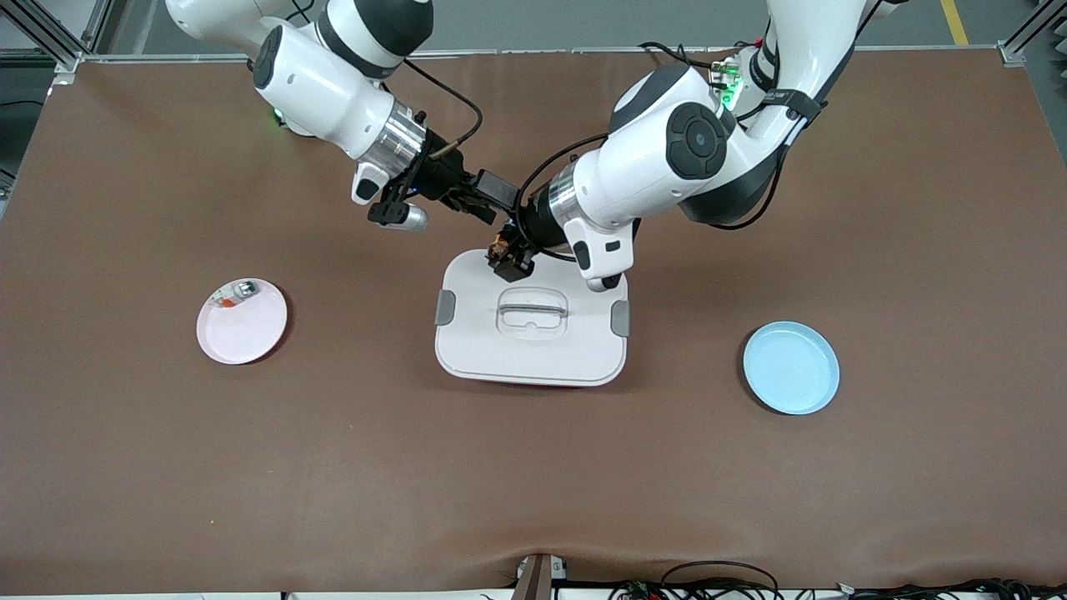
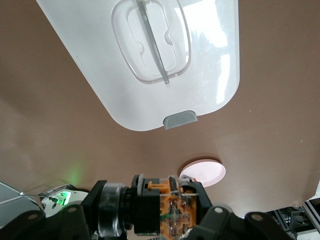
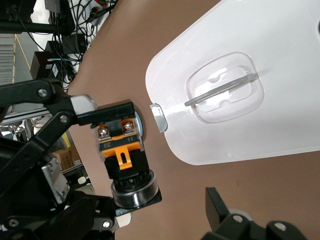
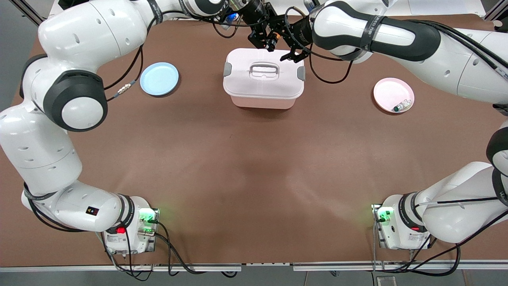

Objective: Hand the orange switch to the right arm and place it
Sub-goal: 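Close the right gripper on the switch held by the left gripper, then open the left gripper and withdraw while the right gripper holds the switch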

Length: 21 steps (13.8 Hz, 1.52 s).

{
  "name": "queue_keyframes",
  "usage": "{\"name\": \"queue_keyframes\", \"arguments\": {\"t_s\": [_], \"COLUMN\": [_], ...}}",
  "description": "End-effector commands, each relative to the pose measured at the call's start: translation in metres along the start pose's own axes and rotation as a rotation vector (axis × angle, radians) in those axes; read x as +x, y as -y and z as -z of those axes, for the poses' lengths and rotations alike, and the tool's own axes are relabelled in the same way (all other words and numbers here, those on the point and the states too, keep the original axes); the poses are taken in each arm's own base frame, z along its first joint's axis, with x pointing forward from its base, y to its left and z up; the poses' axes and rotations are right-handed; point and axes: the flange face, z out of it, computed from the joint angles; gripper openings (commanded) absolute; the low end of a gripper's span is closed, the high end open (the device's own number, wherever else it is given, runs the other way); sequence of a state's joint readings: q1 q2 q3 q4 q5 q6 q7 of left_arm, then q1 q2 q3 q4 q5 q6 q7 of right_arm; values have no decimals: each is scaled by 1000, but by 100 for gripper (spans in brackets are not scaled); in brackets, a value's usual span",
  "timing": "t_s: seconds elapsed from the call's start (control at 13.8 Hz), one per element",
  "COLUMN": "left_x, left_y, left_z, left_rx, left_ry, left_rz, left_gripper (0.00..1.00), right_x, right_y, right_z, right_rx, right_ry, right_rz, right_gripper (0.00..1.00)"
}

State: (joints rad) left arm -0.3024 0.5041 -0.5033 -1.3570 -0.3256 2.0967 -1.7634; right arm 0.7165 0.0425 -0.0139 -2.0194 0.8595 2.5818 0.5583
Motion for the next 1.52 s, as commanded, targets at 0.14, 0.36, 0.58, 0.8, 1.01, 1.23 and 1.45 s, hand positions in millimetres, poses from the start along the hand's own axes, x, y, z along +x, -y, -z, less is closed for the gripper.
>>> {"name": "queue_keyframes", "arguments": {"t_s": [0.14, 0.36, 0.58, 0.8, 1.01, 1.23, 1.45], "left_x": [-11, -11, -11, -10, -11, -10, -11], "left_y": [-5, -5, -5, -5, -5, -5, -5], "left_z": [6, 6, 6, 6, 6, 6, 6], "left_rx": [-15, -15, -15, -16, -16, -16, -16], "left_ry": [30, 30, 30, 29, 28, 29, 28], "left_rz": [-12, -15, -15, -14, -15, -13, -15], "left_gripper": [0, 0, 0, 0, 0, 0, 0], "right_x": [36, 36, 32, 31, 32, 33, 33], "right_y": [-8, -4, 2, 8, 10, 11, 15], "right_z": [7, 8, 3, 2, 2, -1, 0], "right_rx": [3, 15, 18, 25, 28, 26, 34], "right_ry": [-33, -38, -31, -31, -32, -32, -33], "right_rz": [61, 56, 65, 75, 77, 77, 79], "right_gripper": [100, 100, 100, 100, 73, 41, 0]}}
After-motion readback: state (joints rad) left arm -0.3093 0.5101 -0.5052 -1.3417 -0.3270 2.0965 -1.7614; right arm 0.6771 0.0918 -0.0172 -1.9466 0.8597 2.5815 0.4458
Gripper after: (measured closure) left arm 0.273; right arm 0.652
